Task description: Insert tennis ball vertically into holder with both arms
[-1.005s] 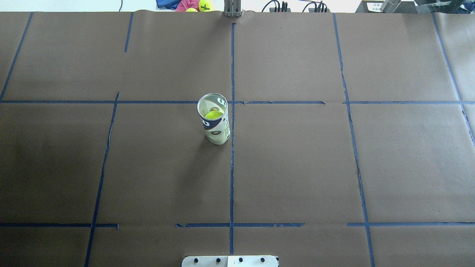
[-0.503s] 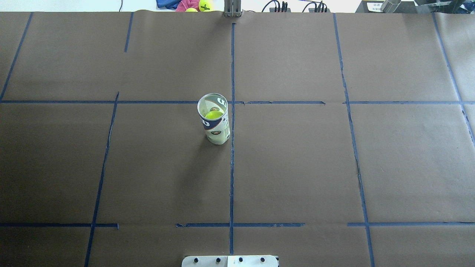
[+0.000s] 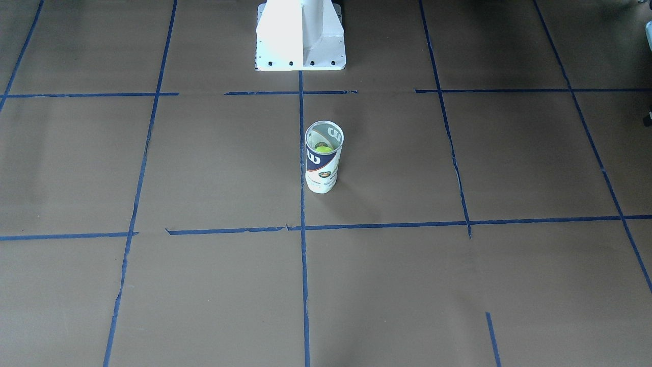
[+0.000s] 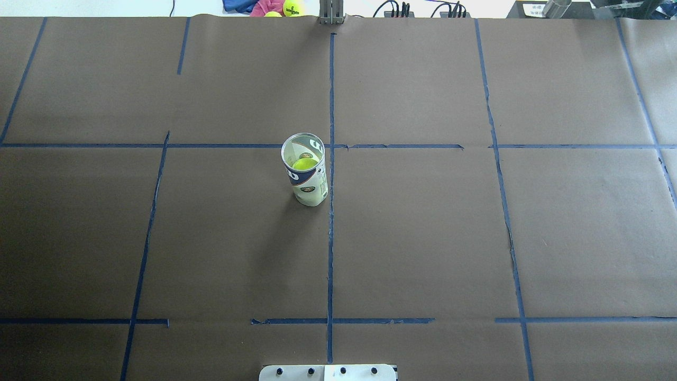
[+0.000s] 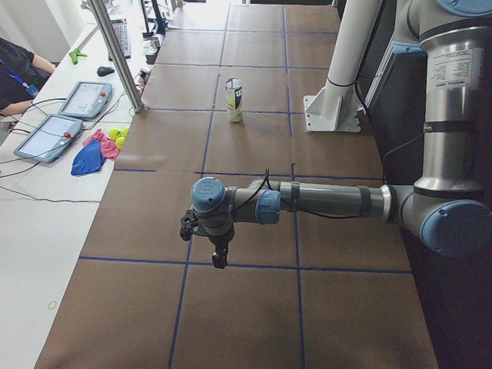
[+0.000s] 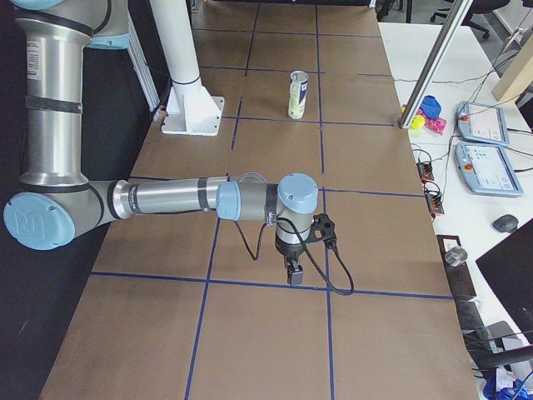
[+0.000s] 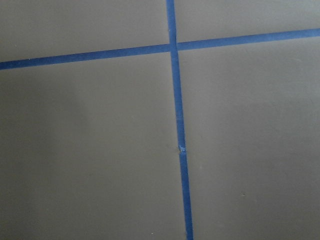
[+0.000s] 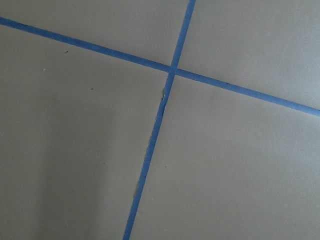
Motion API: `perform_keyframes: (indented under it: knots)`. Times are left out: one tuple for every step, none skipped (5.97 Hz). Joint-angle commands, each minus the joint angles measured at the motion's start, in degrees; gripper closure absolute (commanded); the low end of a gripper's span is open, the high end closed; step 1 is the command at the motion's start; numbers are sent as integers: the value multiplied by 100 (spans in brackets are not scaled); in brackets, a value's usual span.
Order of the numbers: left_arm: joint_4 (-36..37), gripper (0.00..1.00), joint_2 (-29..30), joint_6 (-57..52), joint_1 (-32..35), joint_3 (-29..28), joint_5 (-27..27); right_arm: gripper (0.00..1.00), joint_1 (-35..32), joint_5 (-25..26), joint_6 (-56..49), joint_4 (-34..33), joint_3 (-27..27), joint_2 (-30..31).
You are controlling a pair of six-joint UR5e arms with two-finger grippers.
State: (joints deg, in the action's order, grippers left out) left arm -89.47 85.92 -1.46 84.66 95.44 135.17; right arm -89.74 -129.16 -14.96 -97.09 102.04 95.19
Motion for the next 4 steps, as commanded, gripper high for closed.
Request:
perform_keyframes:
  knots:
    - [-27,0,48,5,6,9,1,0,9,-4,2,-3,-9,0]
    - [-27,0,13,-3,15,27,10,0,9,-4,2,-3,-26,0]
    - [-27,0,4,-4,15,27,1,0,9,-13,2,-3,-18,9]
    - [-27,0,4,-4,15,27,1,0,9,-13,2,-3,-17,9]
